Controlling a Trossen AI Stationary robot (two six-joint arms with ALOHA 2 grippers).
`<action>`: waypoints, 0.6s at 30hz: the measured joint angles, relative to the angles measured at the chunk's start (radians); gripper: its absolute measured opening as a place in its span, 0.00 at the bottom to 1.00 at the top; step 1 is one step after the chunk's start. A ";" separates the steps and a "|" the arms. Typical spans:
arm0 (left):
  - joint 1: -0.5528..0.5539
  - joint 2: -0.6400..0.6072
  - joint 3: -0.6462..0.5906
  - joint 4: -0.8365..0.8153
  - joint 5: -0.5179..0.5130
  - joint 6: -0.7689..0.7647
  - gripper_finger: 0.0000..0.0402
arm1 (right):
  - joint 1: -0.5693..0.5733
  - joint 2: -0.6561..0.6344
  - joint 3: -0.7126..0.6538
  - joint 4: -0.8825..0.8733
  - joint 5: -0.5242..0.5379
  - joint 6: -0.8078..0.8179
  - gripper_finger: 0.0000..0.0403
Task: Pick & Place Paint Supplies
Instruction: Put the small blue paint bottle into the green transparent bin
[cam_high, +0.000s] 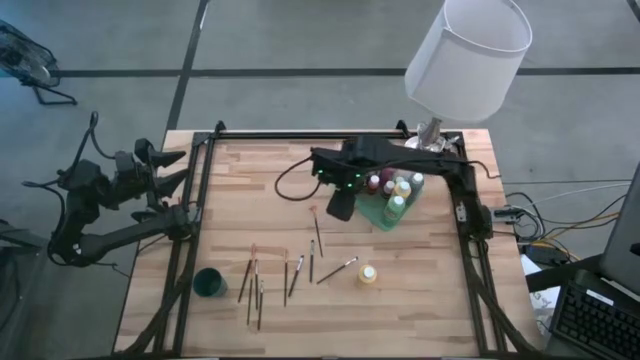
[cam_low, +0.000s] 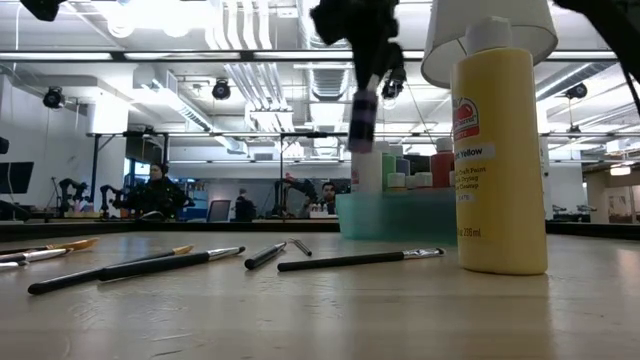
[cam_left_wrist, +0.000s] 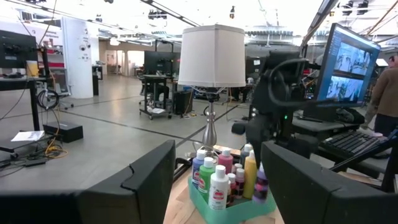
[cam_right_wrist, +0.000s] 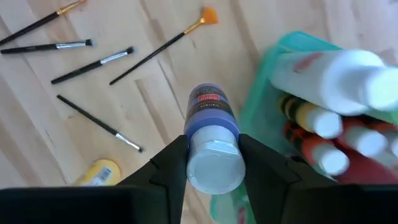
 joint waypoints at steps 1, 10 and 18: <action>0.000 0.000 0.000 0.000 0.000 0.000 0.61 | 0.000 -0.025 -0.024 0.001 0.002 0.000 0.30; 0.000 0.000 0.000 0.000 0.000 0.000 0.61 | -0.028 -0.240 -0.397 0.038 0.048 0.039 0.31; 0.000 0.000 0.000 0.000 0.000 0.000 0.61 | -0.083 -0.332 -0.636 0.255 0.039 0.061 0.28</action>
